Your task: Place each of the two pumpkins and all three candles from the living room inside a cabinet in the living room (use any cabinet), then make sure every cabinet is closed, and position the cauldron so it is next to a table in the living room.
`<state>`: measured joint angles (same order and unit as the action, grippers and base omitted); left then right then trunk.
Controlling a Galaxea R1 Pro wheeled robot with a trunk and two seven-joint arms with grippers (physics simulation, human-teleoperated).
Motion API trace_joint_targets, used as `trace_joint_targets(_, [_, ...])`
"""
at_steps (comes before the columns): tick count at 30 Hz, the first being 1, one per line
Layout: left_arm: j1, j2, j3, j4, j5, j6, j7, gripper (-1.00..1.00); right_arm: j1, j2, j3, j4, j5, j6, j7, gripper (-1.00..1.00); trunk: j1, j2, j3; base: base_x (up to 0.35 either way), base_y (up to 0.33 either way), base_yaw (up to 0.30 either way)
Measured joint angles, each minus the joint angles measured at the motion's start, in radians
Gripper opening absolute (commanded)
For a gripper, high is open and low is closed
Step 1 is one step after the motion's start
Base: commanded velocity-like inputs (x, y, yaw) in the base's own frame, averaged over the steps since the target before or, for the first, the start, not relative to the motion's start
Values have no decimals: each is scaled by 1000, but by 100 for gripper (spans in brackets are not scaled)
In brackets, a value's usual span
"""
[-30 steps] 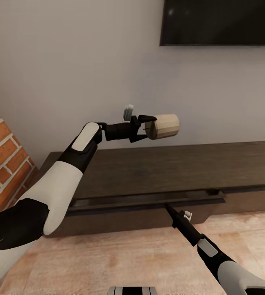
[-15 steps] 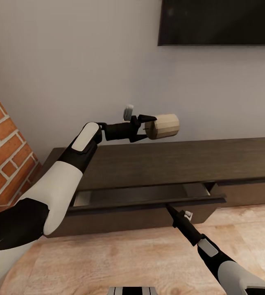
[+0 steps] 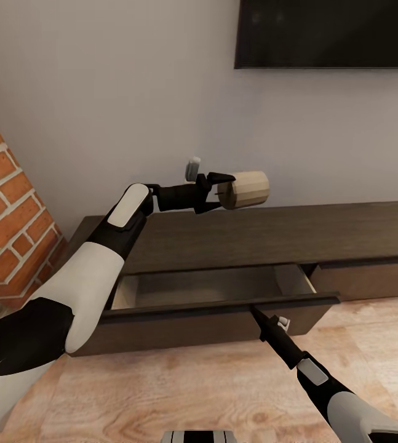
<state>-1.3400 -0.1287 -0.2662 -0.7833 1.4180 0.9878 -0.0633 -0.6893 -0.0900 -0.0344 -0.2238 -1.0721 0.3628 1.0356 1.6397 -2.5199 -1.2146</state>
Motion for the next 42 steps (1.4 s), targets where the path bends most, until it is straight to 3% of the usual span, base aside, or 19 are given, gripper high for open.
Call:
trace_joint_targets(6, [0, 0, 0, 0, -1, 0, 0, -100, 0, -1, 1, 0, 1, 0, 2, -100, 0, 0, 0, -48, 0, 0])
trace_joint_targets(20, [0, 0, -1, 0, -5, 0, 0, -100, 0, -10, -2, 0, 0, -1, 1, -100, 0, 0, 0, -280, 0, 0])
trace_joint_targets(34, [0, 0, -1, 1, -2, 0, 1, -100, 0, -13, 1, 1, 2, -1, 6, -100, 0, 0, 0, -20, 0, 0])
trace_joint_targets(42, [0, 0, -29, 0, -3, 0, 1, -100, 0, -13, -3, 0, 0, -1, 2, -100, 0, 0, 0, -143, 0, 0])
